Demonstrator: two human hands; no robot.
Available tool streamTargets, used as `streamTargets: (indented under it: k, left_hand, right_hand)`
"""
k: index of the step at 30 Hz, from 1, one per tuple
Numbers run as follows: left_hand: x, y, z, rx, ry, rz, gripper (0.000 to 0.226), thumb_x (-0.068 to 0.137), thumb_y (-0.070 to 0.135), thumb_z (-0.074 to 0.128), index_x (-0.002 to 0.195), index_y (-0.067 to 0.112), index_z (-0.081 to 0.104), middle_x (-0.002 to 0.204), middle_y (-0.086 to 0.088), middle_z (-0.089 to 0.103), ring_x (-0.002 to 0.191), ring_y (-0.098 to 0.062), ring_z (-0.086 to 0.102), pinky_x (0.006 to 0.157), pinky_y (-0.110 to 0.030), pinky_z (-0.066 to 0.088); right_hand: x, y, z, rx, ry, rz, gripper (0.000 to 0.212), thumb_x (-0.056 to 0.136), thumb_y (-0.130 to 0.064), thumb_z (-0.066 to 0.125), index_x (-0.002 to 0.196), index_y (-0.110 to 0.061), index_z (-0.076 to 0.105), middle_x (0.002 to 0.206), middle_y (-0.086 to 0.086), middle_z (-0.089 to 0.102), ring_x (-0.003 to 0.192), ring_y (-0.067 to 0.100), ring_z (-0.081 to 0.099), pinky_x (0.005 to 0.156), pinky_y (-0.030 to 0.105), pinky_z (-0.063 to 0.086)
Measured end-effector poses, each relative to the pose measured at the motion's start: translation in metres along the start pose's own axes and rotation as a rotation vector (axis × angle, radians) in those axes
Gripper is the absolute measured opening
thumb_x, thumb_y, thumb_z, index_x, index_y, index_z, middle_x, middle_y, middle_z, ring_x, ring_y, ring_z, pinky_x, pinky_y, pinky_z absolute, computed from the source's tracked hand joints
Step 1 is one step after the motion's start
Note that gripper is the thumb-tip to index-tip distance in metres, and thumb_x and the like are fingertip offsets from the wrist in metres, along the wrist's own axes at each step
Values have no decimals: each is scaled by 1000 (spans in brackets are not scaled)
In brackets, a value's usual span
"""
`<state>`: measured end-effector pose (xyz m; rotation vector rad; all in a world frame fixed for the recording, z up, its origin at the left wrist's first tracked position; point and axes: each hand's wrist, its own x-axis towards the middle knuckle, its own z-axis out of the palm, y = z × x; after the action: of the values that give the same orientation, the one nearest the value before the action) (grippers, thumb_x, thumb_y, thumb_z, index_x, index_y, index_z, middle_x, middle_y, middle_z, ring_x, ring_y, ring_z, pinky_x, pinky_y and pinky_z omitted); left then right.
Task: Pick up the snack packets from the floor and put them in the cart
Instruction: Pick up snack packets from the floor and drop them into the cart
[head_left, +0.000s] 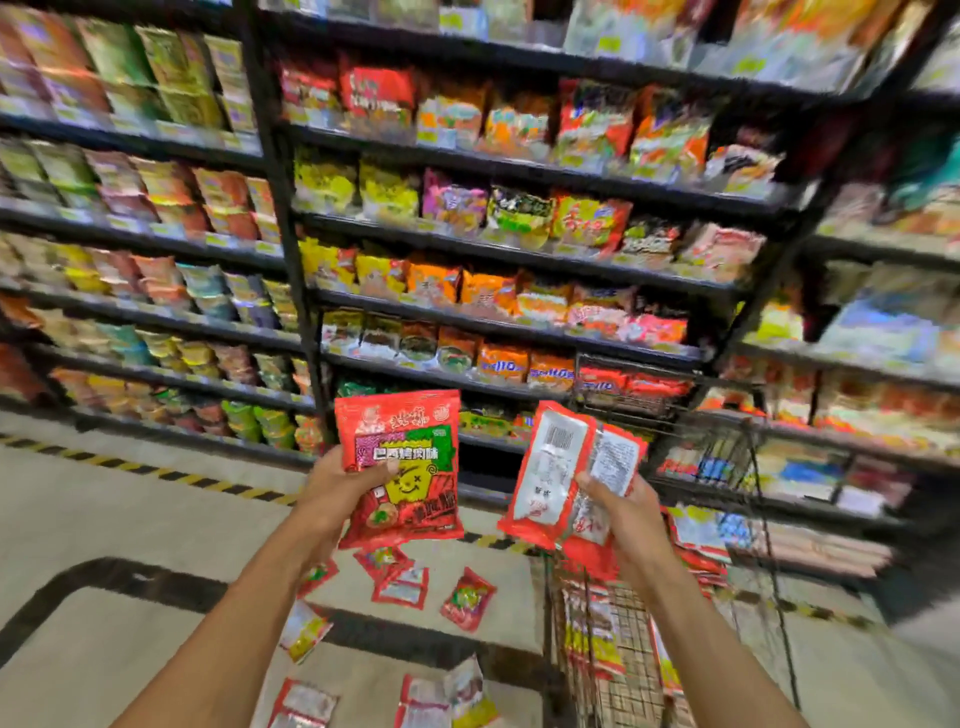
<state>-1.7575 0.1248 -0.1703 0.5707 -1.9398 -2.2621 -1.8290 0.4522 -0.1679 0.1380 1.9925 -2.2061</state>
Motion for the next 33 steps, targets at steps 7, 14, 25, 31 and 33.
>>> streamTargets:
  k: [7,14,25,31,33]
  left_hand:
    - [15,23,133,10,-149,13,78,55,40,98,120,9,66,108,-13,78,100,-35,76,92,-55,58]
    - [51,-7,276,72,-171,-58,54,72,22,87,119,7,65,108,-14,78,99,-36,76,94,-59,56]
    - [121,-132,421,199,-214,-365,44,83,13,79,123,8,62,109,-17,77,98,-39,76,91,-59,58]
    - [165,-201,438,250,-230,-462,50,80,15,82,126,10,61,111,-16,77,100,-40,75,92,-61,57]
    - [180,-227,439,261,-235,-497,48,79,17,83,123,11,64,111,-16,77,100,-40,75,94,-63,55]
  right_hand:
    - [30,-28,-116,4,102,19,30,88,-11,78,116,-12,69,106,8,80,98,33,77,95,57,57]
    - [96,-30,-240,1,121,41,21,91,-11,76,110,-17,71,103,6,81,88,28,79,82,47,62]
    - [190,64,-392,8,142,291,34,87,-11,81,119,-14,69,108,10,79,95,35,77,91,60,59]
    - [215,133,-421,-6,151,387,28,89,-14,80,115,-17,72,105,5,80,92,30,79,88,58,61]
    - [222,160,-425,25,158,414,35,84,-13,83,117,-14,72,106,8,80,93,33,78,86,57,61]
